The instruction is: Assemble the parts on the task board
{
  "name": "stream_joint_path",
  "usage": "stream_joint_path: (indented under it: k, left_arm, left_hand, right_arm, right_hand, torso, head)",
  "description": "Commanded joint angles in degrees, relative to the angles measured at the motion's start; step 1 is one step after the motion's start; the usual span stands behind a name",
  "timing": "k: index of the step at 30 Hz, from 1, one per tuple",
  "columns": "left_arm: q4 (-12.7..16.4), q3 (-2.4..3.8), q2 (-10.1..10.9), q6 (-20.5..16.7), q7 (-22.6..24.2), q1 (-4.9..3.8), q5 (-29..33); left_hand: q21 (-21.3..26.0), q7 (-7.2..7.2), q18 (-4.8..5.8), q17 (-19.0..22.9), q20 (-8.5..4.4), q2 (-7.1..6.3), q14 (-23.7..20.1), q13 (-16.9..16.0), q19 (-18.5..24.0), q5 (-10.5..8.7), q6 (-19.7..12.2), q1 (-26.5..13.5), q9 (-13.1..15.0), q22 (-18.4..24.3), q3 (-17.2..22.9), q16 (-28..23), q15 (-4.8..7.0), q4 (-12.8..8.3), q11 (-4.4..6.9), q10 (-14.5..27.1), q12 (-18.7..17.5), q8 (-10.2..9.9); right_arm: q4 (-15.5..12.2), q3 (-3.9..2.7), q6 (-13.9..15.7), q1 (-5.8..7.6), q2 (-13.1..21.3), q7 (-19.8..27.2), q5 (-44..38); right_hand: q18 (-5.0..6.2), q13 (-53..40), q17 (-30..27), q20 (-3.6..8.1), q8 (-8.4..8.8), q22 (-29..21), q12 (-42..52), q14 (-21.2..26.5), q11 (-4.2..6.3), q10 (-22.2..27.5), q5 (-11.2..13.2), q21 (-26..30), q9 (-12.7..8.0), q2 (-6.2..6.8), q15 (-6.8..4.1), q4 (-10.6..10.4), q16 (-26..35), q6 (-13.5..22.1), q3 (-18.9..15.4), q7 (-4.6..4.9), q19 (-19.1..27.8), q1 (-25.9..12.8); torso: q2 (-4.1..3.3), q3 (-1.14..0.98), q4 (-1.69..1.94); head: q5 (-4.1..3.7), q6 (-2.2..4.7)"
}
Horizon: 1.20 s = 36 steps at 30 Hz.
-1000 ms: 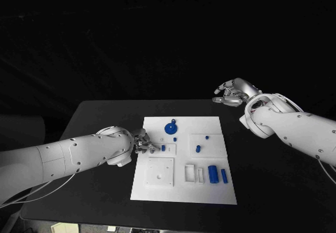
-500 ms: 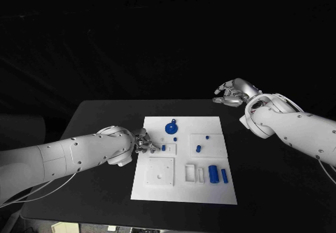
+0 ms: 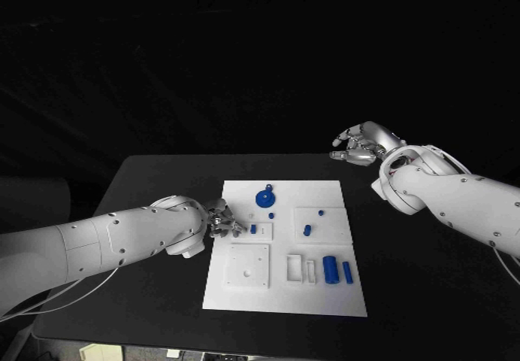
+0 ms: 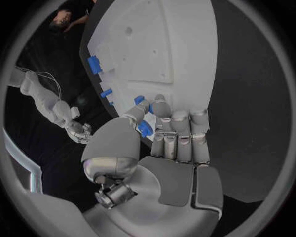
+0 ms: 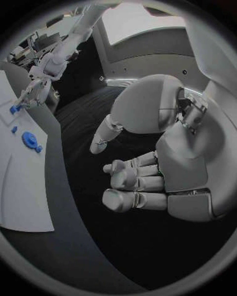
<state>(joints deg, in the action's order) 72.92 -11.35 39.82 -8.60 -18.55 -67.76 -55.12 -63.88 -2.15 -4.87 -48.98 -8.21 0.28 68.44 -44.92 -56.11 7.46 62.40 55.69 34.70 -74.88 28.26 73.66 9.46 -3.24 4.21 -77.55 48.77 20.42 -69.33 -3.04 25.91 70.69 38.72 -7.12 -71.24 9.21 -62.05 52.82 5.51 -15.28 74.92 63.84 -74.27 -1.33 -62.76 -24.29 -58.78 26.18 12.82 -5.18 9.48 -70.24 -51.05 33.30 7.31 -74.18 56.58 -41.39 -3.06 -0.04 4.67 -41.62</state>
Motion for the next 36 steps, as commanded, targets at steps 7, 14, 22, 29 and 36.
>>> stream_joint_path:
  k: [7,14,22,29,36]
  left_arm:
    - [0.5,-0.02,0.1,-1.4,1.5,0.35,3.7]
    - [0.6,0.07,0.3,-1.7,1.9,0.35,3.7]
    - [1.1,0.12,0.6,-1.5,2.5,0.34,4.2]
    - [1.7,0.32,1.4,-0.6,3.4,0.31,5.4]
    - [2.0,1.42,2.4,0.9,3.9,0.17,7.4]
  left_hand:
    - [-0.3,-0.34,-0.51,0.1,-6.42,0.25,0.6,0.1,-0.7,-0.92,-0.2,-1.1,-0.8,-0.3,8.9,0.1,0.3,-3.4,-0.31,-0.1,0.0,0.1]
    - [-0.4,-0.19,-0.53,0.1,-6.53,0.49,0.7,0.0,-0.9,-0.08,0.0,-2.9,-0.1,-0.5,10.3,0.1,0.41,-5.3,-0.18,-0.2,0.1,0.6]
    - [-0.4,-0.12,-0.55,0.1,-6.59,0.74,0.8,0.1,-1.1,-0.02,0.1,-3.3,0.1,-0.5,11.0,0.1,0.47,-6.2,-0.11,-0.3,0.2,0.7]
    - [-0.4,-0.09,-0.54,0.1,-6.59,1.0,0.9,0.1,-1.1,-0.04,0.2,-3.5,0.2,-0.5,11.3,0.1,0.47,-6.6,-0.08,-0.3,0.2,0.8]
    - [-0.4,-0.09,-0.49,0.1,-6.56,1.43,0.8,0.1,-1.1,-0.29,0.1,-3.8,0.3,-0.5,11.5,0.1,0.47,-7.0,-0.08,-0.2,0.1,0.8]
  right_arm:
    - [0.0,-0.02,-0.8,-0.09,0.0,0.5,-0.1]
    - [0.0,-0.02,-0.9,-0.12,0.0,0.5,-0.1]
    - [0.1,-0.02,-0.9,-0.22,-0.1,0.5,-0.1]
    - [0.1,-0.02,-0.9,-0.3,0.0,0.6,0.0]
    - [0.0,-0.02,-0.9,-0.31,0.0,0.5,0.0]
  right_hand:
    - [5.79,0.1,0.1,0.51,-0.27,0.4,0.2,-0.4,0.07,0.4,-1.0,0.2,0.1,-0.73,0.09,-0.4,0.4,0.2,0.2,0.5,0.0,-0.1]
    - [5.79,0.2,0.1,0.51,-0.27,0.4,0.3,-0.4,0.07,0.4,-1.4,0.2,0.1,-0.74,0.09,-0.4,0.4,0.2,0.2,0.5,0.0,0.0]
    - [5.79,0.2,0.1,0.5,-0.27,0.5,0.3,-0.4,0.07,0.4,-1.6,0.2,0.1,-0.76,0.09,-0.4,0.4,0.2,0.2,0.5,0.0,0.0]
    - [5.79,0.2,0.1,0.5,-0.27,0.5,0.3,-0.4,0.07,0.4,-1.8,0.2,0.1,-0.77,0.09,-0.4,0.4,0.2,0.2,0.5,0.0,-0.1]
    - [5.79,0.2,0.1,0.5,-0.27,0.5,0.3,-0.4,0.07,0.4,-1.9,0.2,0.1,-0.78,0.09,-0.4,0.4,0.2,0.2,0.5,0.0,-0.1]
  torso:
    - [0.01,-0.01,0.0]
    - [0.0,0.0,-0.01]
    - [0.0,-0.05,-0.03]
    - [-0.02,-0.07,0.04]
    - [0.03,-0.05,0.05]
  head:
    - [-0.09,-0.02]
    - [-0.1,0.04]
    - [-0.02,0.05]
    - [-0.06,0.05]
    - [0.02,0.01]
